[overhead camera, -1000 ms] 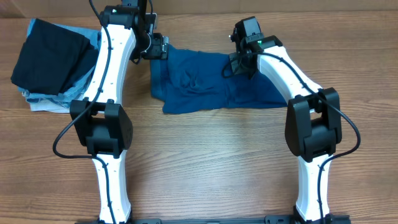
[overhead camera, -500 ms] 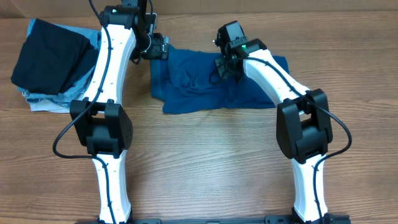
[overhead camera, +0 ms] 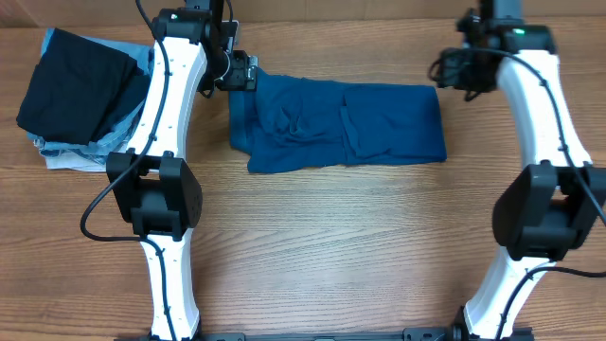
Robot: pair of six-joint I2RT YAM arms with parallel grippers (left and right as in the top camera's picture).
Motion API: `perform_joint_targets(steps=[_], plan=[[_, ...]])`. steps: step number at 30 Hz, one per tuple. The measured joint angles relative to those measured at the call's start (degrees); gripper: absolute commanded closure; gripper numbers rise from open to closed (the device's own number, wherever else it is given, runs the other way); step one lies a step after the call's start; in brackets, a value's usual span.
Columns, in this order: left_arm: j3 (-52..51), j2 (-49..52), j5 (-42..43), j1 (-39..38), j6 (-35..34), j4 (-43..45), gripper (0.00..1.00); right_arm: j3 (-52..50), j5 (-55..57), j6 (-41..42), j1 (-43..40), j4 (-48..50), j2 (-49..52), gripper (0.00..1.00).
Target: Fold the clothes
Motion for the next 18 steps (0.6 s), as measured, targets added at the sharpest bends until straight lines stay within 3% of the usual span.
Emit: perform_joint_targets(steps=[4,10,18], plan=[[0.0,0.0,0.0,0.0,0.0,0.0,0.11,-5.6,-11.5,-6.3,-6.0,2.2,0.0,0.44],[0.0,0.0,0.0,0.0,0.0,-0.5,0.11,-18.3,-19.8,-11.2,-6.4,10.2,0.0,0.44],[0.0,0.0,0.0,0.0,0.0,-1.3,0.1,-27.4,-22.8,-12.8,-6.4,21.4,0.0,0.44]])
